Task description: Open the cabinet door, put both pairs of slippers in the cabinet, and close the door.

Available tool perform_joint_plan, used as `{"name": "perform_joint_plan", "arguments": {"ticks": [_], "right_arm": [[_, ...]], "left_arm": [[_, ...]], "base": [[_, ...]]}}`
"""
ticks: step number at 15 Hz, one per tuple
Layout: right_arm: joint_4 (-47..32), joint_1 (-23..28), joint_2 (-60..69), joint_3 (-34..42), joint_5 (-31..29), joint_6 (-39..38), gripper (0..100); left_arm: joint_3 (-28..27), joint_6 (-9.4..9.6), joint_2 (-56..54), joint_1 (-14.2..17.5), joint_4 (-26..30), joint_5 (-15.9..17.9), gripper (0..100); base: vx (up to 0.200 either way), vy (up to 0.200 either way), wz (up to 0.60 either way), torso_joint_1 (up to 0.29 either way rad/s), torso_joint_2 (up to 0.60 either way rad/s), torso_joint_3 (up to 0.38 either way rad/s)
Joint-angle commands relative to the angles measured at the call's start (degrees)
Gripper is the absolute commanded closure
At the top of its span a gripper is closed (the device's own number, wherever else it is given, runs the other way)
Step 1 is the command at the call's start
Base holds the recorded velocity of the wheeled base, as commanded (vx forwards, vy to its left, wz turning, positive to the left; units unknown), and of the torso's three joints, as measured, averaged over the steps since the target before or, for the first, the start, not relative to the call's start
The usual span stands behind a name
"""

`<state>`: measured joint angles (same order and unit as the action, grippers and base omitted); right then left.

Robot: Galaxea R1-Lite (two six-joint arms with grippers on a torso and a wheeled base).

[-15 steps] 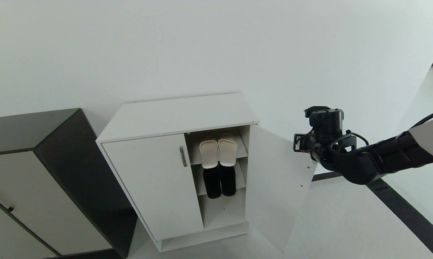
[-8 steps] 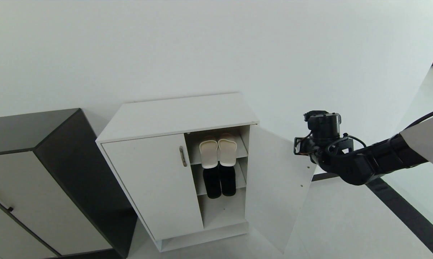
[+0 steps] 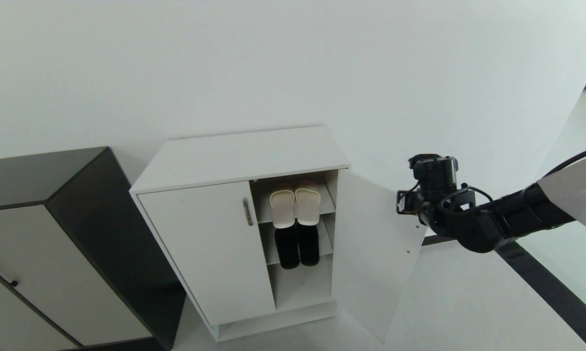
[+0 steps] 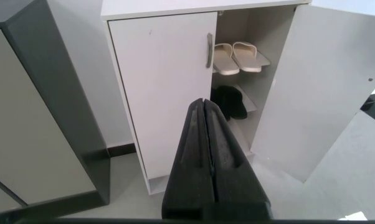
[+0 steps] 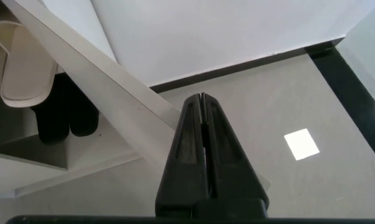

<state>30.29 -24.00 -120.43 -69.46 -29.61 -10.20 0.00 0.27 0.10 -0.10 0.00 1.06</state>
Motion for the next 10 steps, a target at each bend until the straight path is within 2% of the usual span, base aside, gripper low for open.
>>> {"name": "perform_joint_plan", "arguments": {"ticks": [1,3,8,10], "right_arm": [[0.03,-0.61,0.02,0.38,-0.01,0.01,100],[0.03,-2.36,0.72,2.14,-0.18,0.01,100],[0.38,-13.44,6.26,8.29,-0.54,-0.08,100],[0.38,-15.28,8.81,9.87,-0.54,-0.08,100]], "left_arm": [[0.0,0.0,-0.01,0.01,0.0,-0.01,100],[0.0,0.0,-0.01,0.01,0.0,-0.01,100],[0.0,0.0,-0.01,0.01,0.0,-0.01,100],[0.0,0.0,-0.01,0.01,0.0,-0.01,100]], "base": [[0.0,0.0,0.0,0.0,0.0,0.0],[0.0,0.0,0.0,0.0,0.0,0.0],[0.0,0.0,0.0,0.0,0.0,0.0],[0.0,0.0,0.0,0.0,0.0,0.0]]}}
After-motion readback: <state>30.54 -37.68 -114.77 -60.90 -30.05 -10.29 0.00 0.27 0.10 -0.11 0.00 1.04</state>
